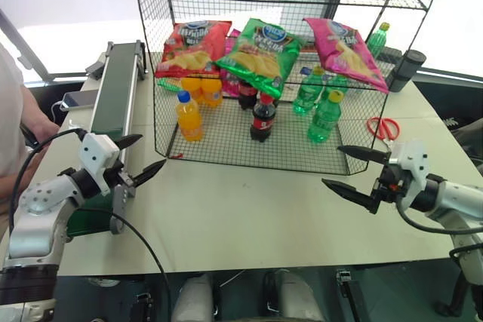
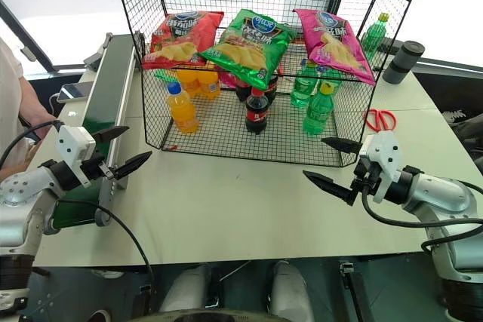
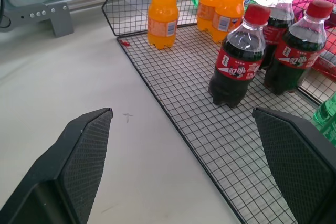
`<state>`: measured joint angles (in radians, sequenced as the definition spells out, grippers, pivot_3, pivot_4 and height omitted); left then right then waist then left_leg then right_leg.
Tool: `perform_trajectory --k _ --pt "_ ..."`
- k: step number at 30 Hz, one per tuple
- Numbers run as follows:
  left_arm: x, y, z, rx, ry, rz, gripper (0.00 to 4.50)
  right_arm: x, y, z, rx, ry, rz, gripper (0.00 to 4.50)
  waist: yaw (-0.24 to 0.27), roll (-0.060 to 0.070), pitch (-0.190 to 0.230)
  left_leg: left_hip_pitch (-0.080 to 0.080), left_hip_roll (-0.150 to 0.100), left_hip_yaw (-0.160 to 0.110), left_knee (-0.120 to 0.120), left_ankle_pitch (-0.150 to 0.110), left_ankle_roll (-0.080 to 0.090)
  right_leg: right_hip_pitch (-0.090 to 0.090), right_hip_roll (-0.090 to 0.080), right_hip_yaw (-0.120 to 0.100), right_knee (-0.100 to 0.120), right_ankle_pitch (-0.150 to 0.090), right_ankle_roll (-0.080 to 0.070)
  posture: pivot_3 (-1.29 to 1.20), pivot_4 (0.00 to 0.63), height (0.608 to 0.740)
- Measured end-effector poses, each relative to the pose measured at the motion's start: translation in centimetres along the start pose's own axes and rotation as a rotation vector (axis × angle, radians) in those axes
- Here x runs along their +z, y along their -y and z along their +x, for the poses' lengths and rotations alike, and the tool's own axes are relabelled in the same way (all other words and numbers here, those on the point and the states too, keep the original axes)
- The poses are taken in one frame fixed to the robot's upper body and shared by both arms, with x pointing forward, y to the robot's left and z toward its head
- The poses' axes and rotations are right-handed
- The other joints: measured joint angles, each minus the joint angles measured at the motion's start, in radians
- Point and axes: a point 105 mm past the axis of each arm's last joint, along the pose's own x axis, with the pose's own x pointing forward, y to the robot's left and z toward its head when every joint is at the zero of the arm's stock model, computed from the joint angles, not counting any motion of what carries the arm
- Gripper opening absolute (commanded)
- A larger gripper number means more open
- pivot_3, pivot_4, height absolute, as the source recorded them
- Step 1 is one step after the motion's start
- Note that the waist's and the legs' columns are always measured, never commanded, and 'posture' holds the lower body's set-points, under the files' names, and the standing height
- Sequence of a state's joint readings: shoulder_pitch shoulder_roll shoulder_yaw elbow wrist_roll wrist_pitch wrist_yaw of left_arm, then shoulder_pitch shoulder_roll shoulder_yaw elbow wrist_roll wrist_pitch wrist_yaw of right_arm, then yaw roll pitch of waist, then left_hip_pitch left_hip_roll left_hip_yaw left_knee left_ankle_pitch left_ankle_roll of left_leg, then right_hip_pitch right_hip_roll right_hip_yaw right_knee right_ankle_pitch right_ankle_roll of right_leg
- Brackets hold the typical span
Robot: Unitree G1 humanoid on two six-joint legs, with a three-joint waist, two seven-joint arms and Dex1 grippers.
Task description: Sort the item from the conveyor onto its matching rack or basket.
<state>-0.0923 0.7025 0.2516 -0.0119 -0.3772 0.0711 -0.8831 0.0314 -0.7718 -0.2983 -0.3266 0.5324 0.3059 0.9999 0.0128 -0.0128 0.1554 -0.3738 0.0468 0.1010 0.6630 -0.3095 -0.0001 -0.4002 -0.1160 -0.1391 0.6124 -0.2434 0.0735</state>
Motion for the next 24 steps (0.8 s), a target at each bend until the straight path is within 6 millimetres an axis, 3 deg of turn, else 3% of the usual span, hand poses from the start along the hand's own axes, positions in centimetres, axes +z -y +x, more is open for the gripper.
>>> perform_trajectory --k 12,24 --pt "0.4 -0.2 0.3 0.019 0.011 0.023 4.50 -1.3 1.4 0.5 -0.124 -0.097 -0.012 4.45 0.000 0.000 0.000 0.000 0.000 0.000 0.000 0.000 0.000 0.000 0.000 0.000 0.000 0.000 0.000 0.00 0.150 0.740" --pt "0.3 0.4 0.9 -0.014 0.005 0.022 4.50 -0.5 1.7 1.3 -0.135 -0.106 -0.018 4.45 -0.005 0.001 0.000 -0.001 -0.004 -0.009 0.000 0.000 0.000 0.005 -0.003 -0.006 -0.001 0.000 0.001 0.00 0.150 0.740"
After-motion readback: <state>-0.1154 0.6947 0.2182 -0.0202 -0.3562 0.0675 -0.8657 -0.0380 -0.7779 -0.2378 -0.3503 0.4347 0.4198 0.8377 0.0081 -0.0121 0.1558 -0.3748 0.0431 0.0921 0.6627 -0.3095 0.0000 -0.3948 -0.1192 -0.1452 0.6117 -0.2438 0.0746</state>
